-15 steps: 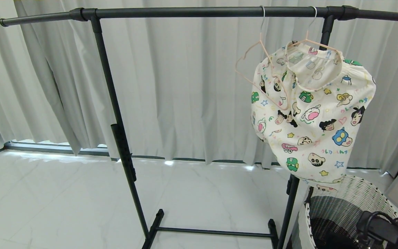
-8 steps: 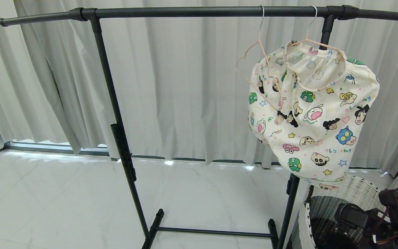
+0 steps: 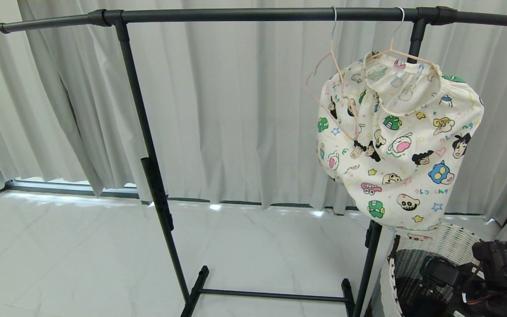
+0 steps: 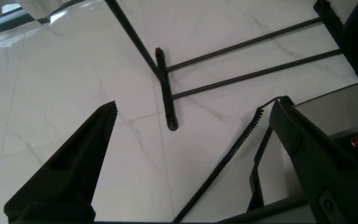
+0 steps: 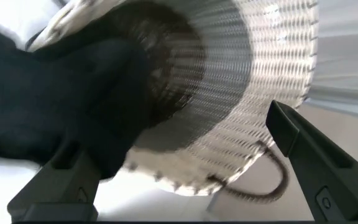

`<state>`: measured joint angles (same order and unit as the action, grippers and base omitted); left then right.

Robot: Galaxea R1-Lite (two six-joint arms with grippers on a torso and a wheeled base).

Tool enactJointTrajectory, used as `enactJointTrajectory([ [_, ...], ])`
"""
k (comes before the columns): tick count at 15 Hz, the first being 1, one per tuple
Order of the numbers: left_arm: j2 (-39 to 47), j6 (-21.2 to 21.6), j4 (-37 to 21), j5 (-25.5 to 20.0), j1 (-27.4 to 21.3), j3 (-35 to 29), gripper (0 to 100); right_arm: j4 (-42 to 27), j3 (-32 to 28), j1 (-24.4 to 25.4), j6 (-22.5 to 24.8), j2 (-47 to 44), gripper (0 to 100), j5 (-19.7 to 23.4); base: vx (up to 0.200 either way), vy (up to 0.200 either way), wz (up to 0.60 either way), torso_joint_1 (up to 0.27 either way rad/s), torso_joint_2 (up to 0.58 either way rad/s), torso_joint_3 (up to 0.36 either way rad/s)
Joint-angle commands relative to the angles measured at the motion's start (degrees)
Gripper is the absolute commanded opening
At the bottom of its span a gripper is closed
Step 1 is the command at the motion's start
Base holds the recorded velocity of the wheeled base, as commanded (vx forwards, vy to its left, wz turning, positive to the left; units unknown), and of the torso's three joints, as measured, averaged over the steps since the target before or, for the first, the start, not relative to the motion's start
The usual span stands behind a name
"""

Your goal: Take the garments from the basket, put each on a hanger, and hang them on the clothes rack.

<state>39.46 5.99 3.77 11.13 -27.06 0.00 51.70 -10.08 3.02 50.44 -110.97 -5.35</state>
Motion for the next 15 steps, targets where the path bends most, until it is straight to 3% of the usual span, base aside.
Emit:
enactJointTrajectory([
  [1, 0.0, 0.0, 0.0, 0.0, 0.0, 0.0, 100, 0.2, 0.7, 0.1, 0.0, -0.8, 100, 0.0, 0.000, 0.000, 0.00, 0.000, 0.00, 0.000],
  [2, -0.1, 0.0, 0.0, 0.0, 0.0, 0.0, 100, 0.9, 1.2, 0.1, 0.0, -0.7, 100, 0.0, 0.000, 0.000, 0.00, 0.000, 0.00, 0.000],
  [3, -0.2, 0.0, 0.0, 0.0, 0.0, 0.0, 100, 2.3, 2.3, 0.1, 0.0, -0.5, 0, 0.0, 0.000, 0.000, 0.00, 0.000, 0.00, 0.000],
  [6, -0.5, 0.0, 0.0, 0.0, 0.0, 0.0, 100, 7.7, 5.7, 0.1, -0.1, 0.2, 0, 0.0, 0.000, 0.000, 0.00, 0.000, 0.00, 0.000],
  [11, -0.5, 0.0, 0.0, 0.1, 0.1, 0.0, 100, 7.9, 7.6, 0.3, -4.1, 7.8, 0, 0.0, 0.000, 0.000, 0.00, 0.000, 0.00, 0.000],
  [13, -0.2, 0.0, 0.0, 0.1, 0.2, 0.0, 100, 1.0, 6.7, 0.3, -5.4, 14.9, 0, 0.0, 0.000, 0.000, 0.00, 0.000, 0.00, 0.000],
  [15, -0.2, -0.1, -0.3, 0.1, 0.2, 0.0, 100, -13.6, 2.3, 0.3, -7.5, 23.9, 0, 0.0, 0.000, 0.000, 0.00, 0.000, 0.00, 0.000],
])
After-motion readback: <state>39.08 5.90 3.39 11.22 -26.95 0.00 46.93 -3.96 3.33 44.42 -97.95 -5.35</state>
